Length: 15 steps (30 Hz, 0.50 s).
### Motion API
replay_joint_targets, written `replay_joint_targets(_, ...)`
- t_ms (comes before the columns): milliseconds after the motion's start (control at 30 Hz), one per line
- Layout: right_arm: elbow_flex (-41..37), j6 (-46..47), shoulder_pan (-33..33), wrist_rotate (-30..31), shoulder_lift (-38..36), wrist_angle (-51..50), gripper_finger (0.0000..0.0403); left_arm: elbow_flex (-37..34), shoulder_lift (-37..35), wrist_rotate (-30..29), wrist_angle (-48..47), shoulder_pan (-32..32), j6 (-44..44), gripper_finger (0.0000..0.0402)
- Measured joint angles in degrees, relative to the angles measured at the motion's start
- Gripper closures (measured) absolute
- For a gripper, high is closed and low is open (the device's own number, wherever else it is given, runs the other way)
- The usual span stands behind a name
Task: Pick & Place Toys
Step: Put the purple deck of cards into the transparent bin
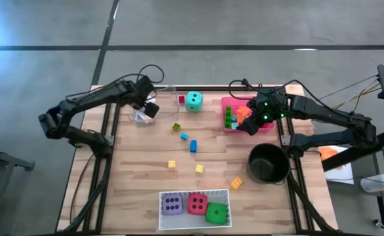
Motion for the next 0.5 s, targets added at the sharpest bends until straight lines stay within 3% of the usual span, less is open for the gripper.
replay_joint_targets(500, 0.0, -0.2, 0.0, 0.0, 0.0, 0.0, 0.0074, -1.6, 6.7, 0.0, 5.7, 3.5, 5.2, 0.0121)
